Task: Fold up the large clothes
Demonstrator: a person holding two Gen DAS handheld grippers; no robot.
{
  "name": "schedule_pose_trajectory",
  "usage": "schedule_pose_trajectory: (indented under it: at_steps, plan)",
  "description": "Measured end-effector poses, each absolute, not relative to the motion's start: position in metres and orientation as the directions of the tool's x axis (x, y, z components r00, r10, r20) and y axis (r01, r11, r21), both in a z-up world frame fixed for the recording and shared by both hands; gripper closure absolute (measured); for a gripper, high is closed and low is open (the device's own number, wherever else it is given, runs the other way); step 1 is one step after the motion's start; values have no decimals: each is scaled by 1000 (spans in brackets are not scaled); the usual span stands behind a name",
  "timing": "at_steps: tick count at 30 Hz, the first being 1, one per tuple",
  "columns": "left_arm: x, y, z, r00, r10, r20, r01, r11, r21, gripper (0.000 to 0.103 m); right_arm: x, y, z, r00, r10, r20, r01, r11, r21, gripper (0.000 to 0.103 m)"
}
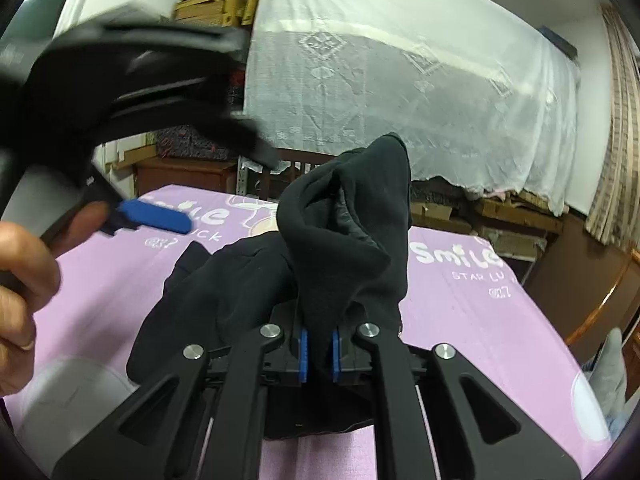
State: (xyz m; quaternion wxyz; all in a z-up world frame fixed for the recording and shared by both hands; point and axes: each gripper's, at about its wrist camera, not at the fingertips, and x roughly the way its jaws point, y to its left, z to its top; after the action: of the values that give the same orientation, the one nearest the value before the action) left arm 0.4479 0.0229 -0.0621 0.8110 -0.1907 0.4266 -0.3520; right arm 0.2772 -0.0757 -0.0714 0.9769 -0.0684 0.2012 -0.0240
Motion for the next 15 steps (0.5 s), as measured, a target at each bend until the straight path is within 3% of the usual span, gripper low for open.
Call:
schedule_pose_trajectory:
  at_steps: [6,10,11,12,13,14,15]
  plan:
    - [436,13,-61,380,-760,-528,467,650,-599,8,274,-67,-80,918,-64,-392,-13,982,-190,95]
    - [452,8,-80,363,-737,-570,435,675,-596,9,269,-59,-85,923,-49,-382,-43,973,-229,95]
    - [460,11,-91,357,-730,-583,396,684,-613,19,270,-56,-85,925,-43,-378,-52,970,-238,95]
    - [464,14,-99,349,-728,-590,372,686,-626,42,271,-56,-84,926,-38,-376,-61,967,-246,95]
    - [470,18,-106,312,-759,-572,363,651,-666,54,269,-54,-85,927,-30,-373,-71,964,-255,95]
    - [472,21,-108,288,-786,-547,360,618,-698,78,268,-52,-85,928,-24,-371,-79,962,-261,95]
    - [473,26,-107,288,-790,-542,353,613,-707,79,267,-50,-86,928,-20,-371,-86,960,-265,95]
